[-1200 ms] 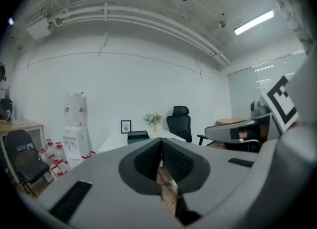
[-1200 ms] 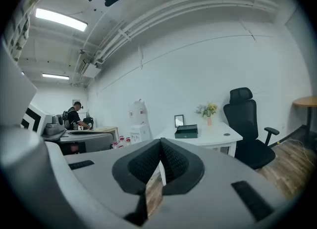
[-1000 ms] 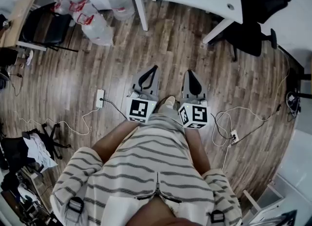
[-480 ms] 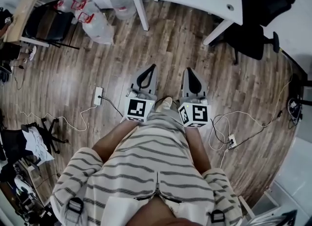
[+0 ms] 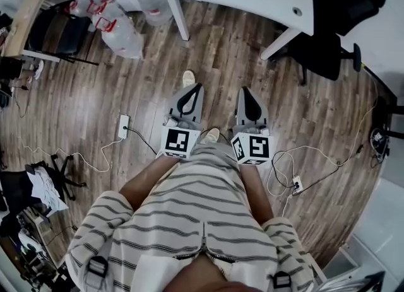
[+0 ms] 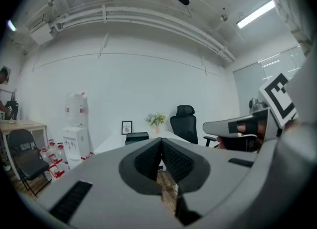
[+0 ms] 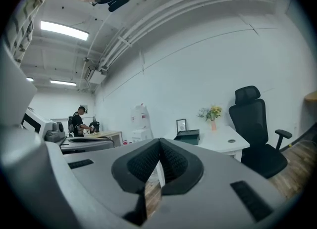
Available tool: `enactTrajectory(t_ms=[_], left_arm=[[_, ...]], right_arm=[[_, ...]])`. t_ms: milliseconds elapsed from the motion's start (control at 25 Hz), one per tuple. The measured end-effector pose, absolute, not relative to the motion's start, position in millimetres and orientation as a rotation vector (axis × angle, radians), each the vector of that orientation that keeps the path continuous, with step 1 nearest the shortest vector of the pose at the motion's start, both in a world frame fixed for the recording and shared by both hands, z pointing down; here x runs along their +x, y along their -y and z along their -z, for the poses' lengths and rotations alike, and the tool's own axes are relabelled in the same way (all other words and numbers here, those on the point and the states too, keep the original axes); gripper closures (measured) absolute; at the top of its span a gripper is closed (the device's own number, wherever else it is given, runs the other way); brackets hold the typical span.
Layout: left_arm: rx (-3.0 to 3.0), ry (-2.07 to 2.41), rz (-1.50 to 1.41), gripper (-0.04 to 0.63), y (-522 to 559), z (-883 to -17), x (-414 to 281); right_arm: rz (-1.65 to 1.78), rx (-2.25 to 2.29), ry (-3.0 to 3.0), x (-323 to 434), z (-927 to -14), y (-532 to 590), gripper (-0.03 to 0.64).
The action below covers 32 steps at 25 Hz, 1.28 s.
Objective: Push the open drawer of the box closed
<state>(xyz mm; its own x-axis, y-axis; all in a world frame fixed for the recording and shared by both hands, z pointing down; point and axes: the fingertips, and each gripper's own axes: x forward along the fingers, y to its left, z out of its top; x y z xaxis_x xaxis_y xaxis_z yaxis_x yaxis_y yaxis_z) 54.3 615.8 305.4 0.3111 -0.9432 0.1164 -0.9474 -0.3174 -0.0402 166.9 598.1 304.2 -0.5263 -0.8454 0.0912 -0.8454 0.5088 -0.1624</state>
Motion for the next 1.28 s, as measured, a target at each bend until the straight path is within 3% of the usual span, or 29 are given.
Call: enactTrajectory(t_ms=[400, 880, 1280], left_arm=[[2.531, 1.771, -0.074, 0.604, -493, -308, 27], [2.603, 1.625, -0.147, 0.604, -266, -285, -44], [2.672, 1.488, -0.202, 0.603, -141, -283, -80]], right_arm=[[-0.28, 1.521, 2.703, 135, -313, -483, 0.607], [-0.272, 1.669, 2.587, 65, -282, -273, 0.607], [-0.316, 1.799, 2.484, 28, -281, -157, 0.607]])
